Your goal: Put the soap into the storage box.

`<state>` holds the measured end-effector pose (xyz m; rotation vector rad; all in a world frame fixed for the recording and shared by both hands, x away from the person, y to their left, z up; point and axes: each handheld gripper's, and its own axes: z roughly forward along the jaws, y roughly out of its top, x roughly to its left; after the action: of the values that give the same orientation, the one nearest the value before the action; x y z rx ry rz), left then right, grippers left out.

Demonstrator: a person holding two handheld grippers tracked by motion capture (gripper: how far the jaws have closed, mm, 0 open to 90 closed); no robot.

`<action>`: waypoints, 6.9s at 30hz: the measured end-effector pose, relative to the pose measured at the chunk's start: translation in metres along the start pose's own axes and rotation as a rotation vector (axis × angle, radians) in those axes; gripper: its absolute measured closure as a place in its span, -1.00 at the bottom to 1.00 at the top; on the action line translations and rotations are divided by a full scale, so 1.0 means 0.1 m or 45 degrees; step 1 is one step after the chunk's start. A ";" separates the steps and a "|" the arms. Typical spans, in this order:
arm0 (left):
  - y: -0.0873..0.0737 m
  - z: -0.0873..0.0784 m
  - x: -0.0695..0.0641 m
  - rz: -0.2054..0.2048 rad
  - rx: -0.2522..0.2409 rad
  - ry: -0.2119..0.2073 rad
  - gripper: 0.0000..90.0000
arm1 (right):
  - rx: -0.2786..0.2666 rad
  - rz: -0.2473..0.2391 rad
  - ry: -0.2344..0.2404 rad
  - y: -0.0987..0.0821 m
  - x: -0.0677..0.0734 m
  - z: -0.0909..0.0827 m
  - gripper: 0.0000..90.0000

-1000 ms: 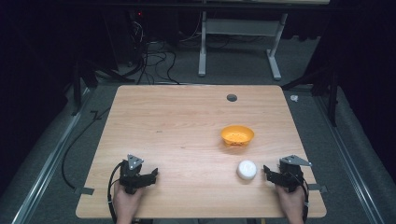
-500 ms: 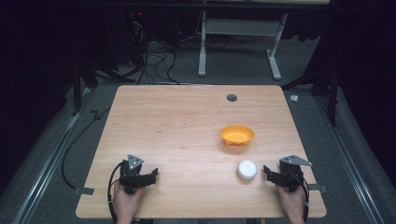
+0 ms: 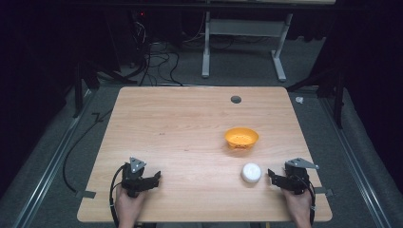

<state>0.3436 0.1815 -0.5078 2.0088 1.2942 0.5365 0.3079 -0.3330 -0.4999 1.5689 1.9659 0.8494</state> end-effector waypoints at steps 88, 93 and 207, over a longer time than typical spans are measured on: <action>0.00 0.00 0.00 0.000 0.001 0.000 -0.64 | 0.029 -0.217 0.208 0.18 0.80 0.13 -0.61; 0.00 0.00 0.00 -0.001 0.001 0.000 -0.64 | 0.031 -0.220 0.196 0.18 0.79 0.14 -0.53; 0.00 0.00 0.00 -0.003 -0.001 -0.001 -0.62 | -0.118 -0.176 0.320 1.12 0.66 -0.13 -0.45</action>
<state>0.3433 0.1820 -0.5077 2.0065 1.2957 0.5351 0.3591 -0.2538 -0.4090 1.3099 2.1450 1.1081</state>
